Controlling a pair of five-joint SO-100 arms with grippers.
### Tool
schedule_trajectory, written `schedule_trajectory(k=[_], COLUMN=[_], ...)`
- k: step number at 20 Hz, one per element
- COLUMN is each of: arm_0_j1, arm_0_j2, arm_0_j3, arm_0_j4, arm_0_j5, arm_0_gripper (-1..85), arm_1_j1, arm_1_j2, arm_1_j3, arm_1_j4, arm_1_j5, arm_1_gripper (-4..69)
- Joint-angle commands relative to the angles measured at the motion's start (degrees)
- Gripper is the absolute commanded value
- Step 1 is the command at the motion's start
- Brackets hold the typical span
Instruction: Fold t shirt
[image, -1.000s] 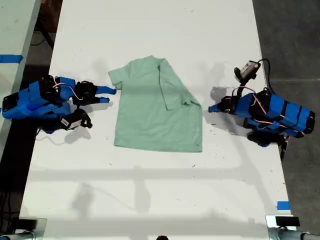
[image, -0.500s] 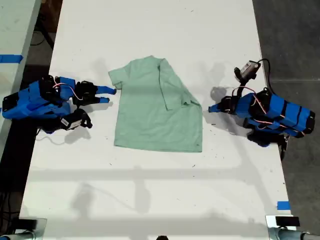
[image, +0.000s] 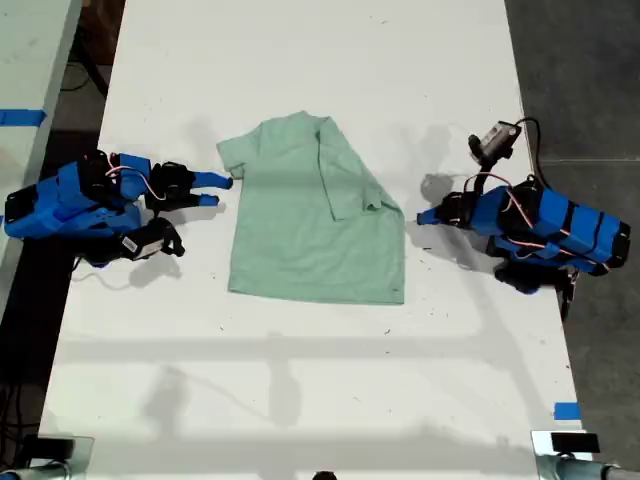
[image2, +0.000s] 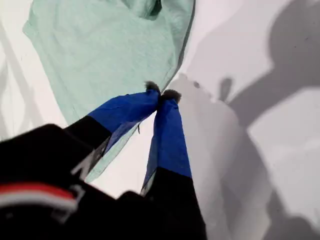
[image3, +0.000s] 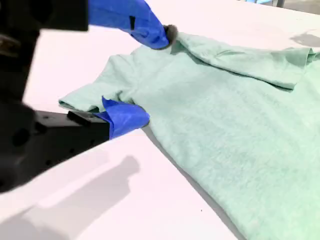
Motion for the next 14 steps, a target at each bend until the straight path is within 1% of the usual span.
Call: schedule_trajectory(k=[1, 14], arm_0_j1=[-1.05, -1.05], arm_0_j2=[0.53, 0.53], arm_0_j3=[0.44, 0.44], arm_0_j4=[0.18, 0.18], arm_0_j5=[0.44, 0.44], arm_0_gripper=[21.3, 21.3], arm_1_j1=[-0.79, -0.44], arm_1_j2=[0.97, 0.97], arm_1_j3=[2.02, 2.11], arm_1_j4=[0.18, 0.44], arm_1_j5=[0.26, 1.05], arm_1_gripper=[2.1, 2.1])
